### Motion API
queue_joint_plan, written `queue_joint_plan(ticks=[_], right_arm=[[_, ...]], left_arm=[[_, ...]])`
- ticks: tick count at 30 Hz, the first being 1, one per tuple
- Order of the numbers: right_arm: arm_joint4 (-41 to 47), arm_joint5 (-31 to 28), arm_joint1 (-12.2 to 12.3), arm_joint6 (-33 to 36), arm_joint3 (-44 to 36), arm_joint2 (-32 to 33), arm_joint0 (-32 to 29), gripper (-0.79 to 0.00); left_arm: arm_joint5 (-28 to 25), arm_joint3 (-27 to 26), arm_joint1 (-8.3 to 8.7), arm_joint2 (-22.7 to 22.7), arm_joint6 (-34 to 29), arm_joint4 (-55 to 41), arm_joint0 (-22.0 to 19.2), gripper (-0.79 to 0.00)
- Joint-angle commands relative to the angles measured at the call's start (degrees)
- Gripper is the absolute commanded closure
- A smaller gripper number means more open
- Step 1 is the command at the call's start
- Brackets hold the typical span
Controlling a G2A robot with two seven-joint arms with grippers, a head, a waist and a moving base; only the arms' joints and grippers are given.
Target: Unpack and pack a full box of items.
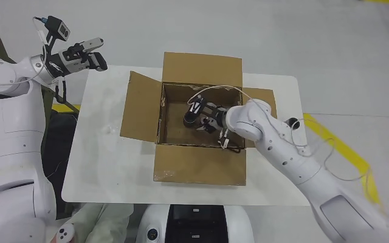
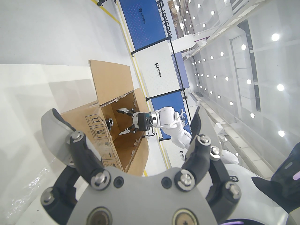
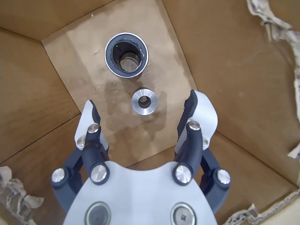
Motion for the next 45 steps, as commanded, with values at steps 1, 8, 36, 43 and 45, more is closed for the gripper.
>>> queue_joint_plan(ticks=[1,8,36,43,45], right_arm=[[0.2,-0.3,-0.4,-0.1,0.9,-0.6,0.5,-0.702],[0.5,-0.7,-1.8,-0.2,4.6,-2.6,2.4,-0.723],[3.8,-2.8,-7.9,-1.5,22.9,-7.0,9.3,-0.419],[2.9,-3.2,-8.0,-1.3,22.5,-6.4,9.5,0.000],[2.2,-3.1,-7.8,-1.1,21.5,-5.8,9.1,0.000]], left_arm=[[0.0,0.0,0.00,0.0,0.0,0.0,0.0,-0.785],[0.0,0.0,0.00,0.0,0.0,0.0,0.0,-0.785],[0.0,0.0,0.00,0.0,0.0,0.0,0.0,-0.785],[0.0,0.0,0.00,0.0,0.0,0.0,0.0,-0.785],[0.0,0.0,0.00,0.0,0.0,0.0,0.0,-0.785]])
